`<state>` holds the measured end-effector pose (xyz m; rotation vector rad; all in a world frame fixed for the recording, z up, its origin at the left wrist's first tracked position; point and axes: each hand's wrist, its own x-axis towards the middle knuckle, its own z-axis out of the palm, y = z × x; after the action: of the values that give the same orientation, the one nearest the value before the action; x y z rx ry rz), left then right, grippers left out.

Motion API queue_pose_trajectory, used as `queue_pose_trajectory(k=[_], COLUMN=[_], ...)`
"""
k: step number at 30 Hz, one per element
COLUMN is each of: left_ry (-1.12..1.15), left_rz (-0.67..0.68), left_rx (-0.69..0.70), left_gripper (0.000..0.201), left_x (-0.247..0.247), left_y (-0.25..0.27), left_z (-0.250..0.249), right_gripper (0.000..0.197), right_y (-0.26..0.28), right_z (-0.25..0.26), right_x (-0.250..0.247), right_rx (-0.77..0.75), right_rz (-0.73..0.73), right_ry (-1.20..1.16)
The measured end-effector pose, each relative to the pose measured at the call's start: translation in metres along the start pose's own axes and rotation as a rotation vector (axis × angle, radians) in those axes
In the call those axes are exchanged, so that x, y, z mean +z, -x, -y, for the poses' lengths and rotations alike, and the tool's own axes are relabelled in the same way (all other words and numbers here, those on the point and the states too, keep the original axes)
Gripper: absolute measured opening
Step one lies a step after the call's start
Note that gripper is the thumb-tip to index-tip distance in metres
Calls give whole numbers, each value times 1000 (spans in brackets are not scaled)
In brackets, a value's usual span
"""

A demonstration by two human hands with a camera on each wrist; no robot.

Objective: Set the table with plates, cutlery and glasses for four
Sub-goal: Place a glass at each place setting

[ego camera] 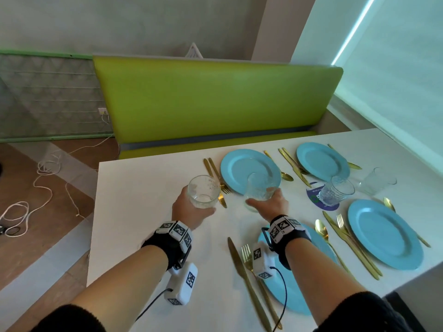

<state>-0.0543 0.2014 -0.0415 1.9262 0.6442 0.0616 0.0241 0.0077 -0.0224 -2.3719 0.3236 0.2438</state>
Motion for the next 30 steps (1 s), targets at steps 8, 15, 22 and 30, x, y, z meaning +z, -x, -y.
queue_pose_trajectory(k=[8,15,22,30], left_ry=[21,33,7,5], left_rz=[61,71,62,38], left_rx=[37,38,27,19], left_gripper=[79,84,92,90], left_x=[54,83,97,102], left_y=[-10,-20,-29,-32], left_z=[-38,-48,-45,-43], right_gripper=[84,88,87,90], right_y=[-47,-72,-87,-97], right_z=[-48,-76,-91,-97], right_x=[-56,-76,-82,-80], right_rx=[135,225,283,304], right_rz=[-124,-143,-139,-129], right_ry=[-14,-16,-23,-38])
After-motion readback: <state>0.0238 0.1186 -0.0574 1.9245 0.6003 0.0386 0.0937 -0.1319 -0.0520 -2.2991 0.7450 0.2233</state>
